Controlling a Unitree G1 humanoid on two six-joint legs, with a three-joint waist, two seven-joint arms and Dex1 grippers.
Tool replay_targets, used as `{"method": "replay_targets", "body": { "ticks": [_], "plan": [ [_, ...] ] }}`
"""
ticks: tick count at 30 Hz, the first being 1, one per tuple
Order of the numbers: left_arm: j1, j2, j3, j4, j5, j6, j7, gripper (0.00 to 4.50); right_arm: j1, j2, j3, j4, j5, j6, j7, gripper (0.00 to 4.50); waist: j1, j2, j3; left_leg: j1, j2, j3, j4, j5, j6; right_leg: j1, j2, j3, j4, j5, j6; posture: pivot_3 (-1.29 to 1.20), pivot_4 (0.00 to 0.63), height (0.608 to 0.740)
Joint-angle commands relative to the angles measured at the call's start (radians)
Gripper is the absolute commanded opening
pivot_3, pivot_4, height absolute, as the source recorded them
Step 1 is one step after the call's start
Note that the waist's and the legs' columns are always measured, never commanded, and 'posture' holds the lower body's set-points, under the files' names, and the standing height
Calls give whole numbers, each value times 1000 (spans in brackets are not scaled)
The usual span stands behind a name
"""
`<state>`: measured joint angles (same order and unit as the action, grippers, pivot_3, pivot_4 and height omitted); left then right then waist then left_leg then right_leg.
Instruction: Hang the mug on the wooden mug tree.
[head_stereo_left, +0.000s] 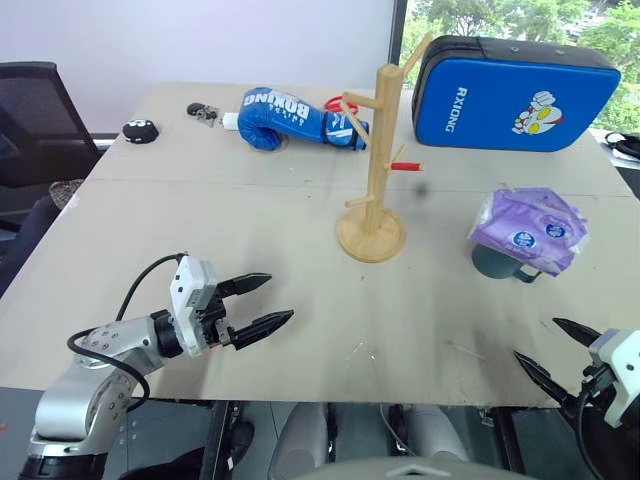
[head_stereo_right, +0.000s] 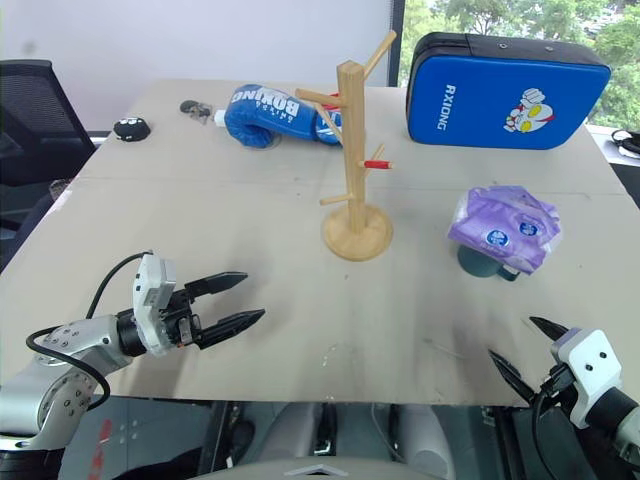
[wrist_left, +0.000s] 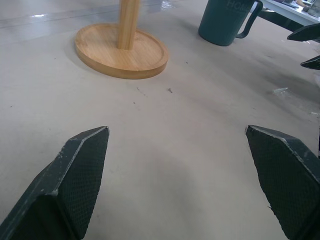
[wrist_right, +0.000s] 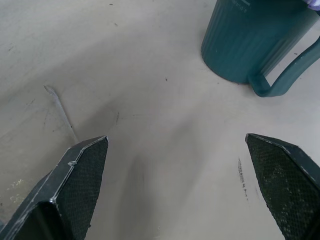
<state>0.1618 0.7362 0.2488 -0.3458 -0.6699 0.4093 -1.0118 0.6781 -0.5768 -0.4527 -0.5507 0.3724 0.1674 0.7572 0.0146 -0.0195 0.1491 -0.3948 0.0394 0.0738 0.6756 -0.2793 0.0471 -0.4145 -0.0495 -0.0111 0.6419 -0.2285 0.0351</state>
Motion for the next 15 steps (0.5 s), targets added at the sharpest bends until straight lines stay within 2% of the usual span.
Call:
{"method": "replay_targets", "body": {
  "ticks": [1,3,7,15],
  "plan": [
    [-33,16,18,-22,-39,12,-32,4482,-31,-5,-22,-58,-8,-1,-32,4448,0,0,0,0,0,0,0,0,0,0,0,0,0,0,0,0,150,740],
    [-66,22,2,-42,-73,24,-70,4482,-75,-8,-29,-127,-4,34,-82,4448,0,0,0,0,0,0,0,0,0,0,0,0,0,-1,2,0,150,740],
    [-113,25,-22,-65,-91,26,-110,4482,-115,-70,-73,-220,84,133,-64,4448,0,1,0,2,0,0,1,0,0,1,0,0,1,-1,3,0,150,740],
    [-194,14,-39,-98,-167,32,-185,4482,-206,-152,-98,-329,-81,148,-135,4448,0,0,0,0,-1,0,0,0,0,0,2,0,0,0,0,0,150,740]
  ]
}}
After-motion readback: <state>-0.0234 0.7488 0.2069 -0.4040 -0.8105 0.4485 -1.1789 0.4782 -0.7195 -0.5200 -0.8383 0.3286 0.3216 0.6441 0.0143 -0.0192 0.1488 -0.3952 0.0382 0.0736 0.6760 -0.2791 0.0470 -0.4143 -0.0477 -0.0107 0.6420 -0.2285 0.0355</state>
